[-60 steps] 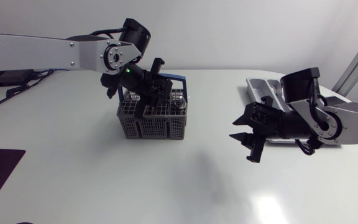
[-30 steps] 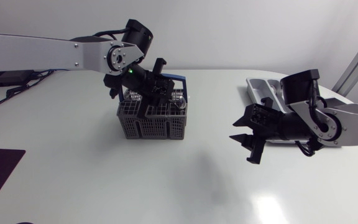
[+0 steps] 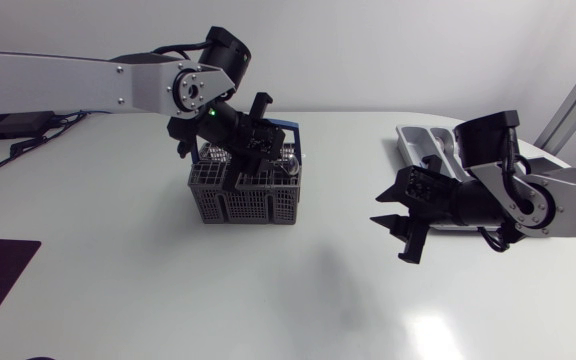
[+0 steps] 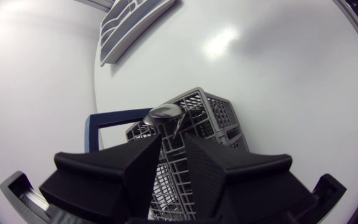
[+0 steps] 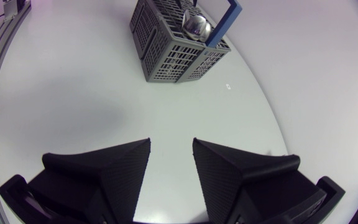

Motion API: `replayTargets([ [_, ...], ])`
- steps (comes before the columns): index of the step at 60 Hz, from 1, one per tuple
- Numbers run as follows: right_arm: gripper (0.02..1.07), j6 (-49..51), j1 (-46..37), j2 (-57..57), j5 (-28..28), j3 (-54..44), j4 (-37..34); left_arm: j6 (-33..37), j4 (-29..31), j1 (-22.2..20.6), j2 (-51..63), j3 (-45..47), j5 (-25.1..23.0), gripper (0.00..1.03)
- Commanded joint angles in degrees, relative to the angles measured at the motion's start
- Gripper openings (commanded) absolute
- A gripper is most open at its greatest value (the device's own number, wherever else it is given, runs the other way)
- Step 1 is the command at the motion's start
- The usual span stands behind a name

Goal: Unload the cutlery basket into the drawer organizer.

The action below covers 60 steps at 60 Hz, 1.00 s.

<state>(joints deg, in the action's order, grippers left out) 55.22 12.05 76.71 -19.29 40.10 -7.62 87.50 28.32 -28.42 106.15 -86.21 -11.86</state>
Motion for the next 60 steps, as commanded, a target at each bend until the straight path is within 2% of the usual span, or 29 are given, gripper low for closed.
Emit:
replayTargets([
  [1, 0.55, -1.2, 0.0, -0.8, 0.0, -1.6, 0.2, 1.5, 0.6, -0.2, -0.6, -1.6, 0.1, 0.37],
  [60, 0.55, -0.6, -0.8, -0.5, -0.3, -1.7, 0.3, 1.7, 1.0, -0.8, 4.0, -4.0, 0.4, 0.39],
])
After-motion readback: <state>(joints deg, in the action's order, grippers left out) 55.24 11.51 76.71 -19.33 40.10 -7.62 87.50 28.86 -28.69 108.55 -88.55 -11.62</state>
